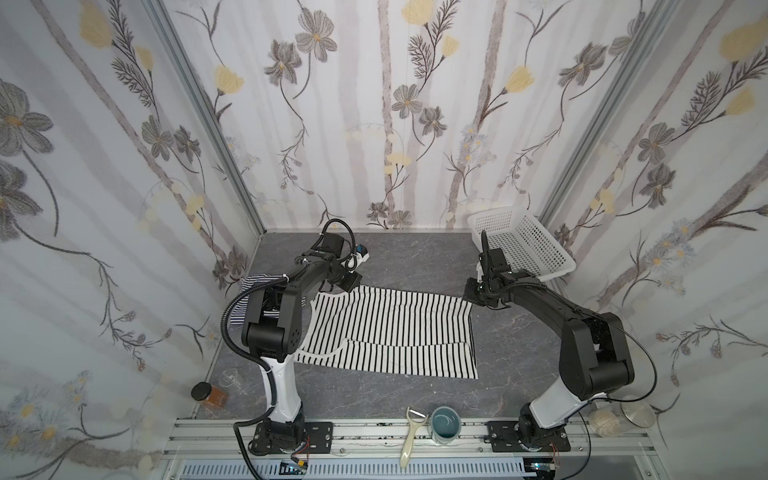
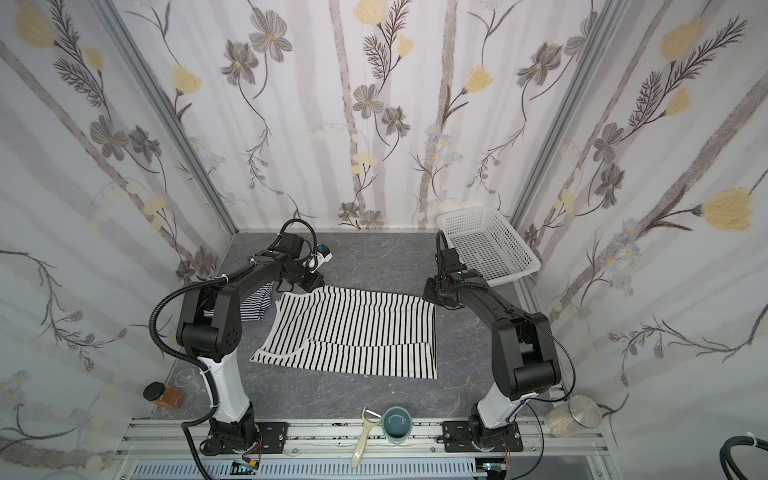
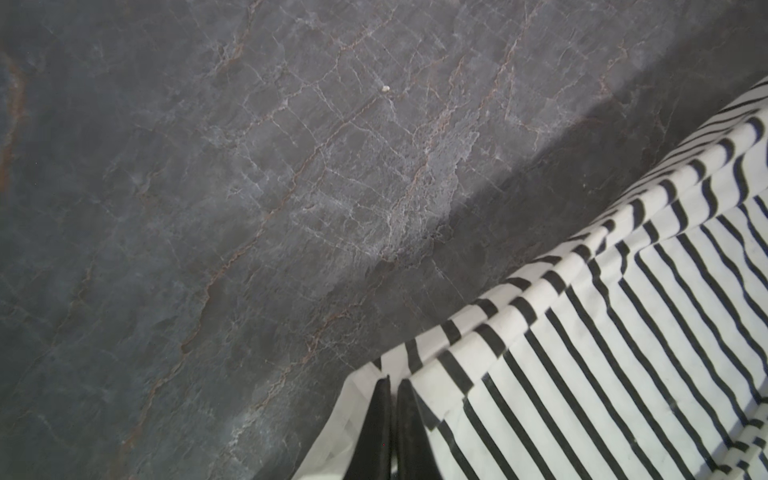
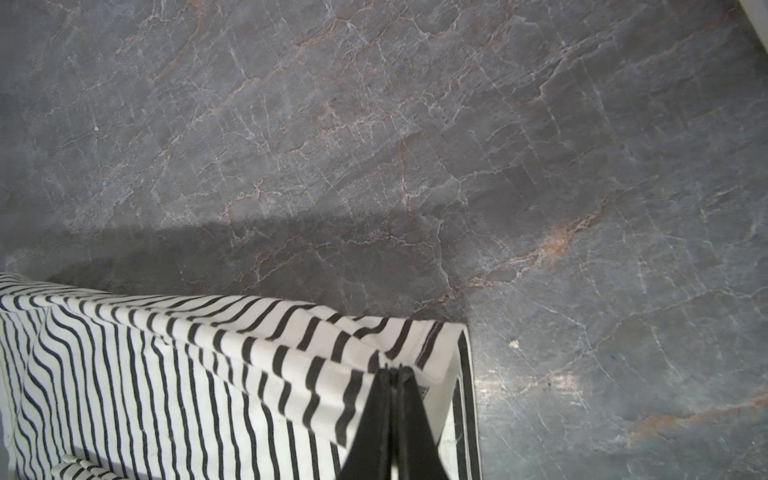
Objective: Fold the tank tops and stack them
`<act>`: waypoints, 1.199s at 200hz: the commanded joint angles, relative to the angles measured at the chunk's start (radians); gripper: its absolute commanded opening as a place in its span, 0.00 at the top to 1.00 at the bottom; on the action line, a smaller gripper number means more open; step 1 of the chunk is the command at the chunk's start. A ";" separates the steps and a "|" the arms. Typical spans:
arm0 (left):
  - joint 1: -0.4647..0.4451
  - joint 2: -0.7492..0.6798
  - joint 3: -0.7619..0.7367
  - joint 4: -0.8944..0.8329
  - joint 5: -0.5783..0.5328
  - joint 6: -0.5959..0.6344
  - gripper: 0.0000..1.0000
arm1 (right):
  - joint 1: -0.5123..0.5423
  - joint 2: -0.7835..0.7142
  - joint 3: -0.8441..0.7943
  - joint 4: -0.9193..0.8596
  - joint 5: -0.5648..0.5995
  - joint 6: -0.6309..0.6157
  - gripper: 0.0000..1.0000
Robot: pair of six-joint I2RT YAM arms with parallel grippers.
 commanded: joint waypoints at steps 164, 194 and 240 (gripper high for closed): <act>-0.001 -0.368 -0.453 -0.001 0.027 0.039 1.00 | 0.020 -0.324 -0.452 0.169 -0.115 0.036 1.00; -0.001 -0.363 -0.477 -0.001 0.028 0.036 1.00 | 0.021 -0.333 -0.492 0.192 -0.120 0.045 1.00; -0.008 -0.380 -0.513 -0.009 0.032 0.041 1.00 | 0.023 -0.350 -0.527 0.204 -0.129 0.056 0.93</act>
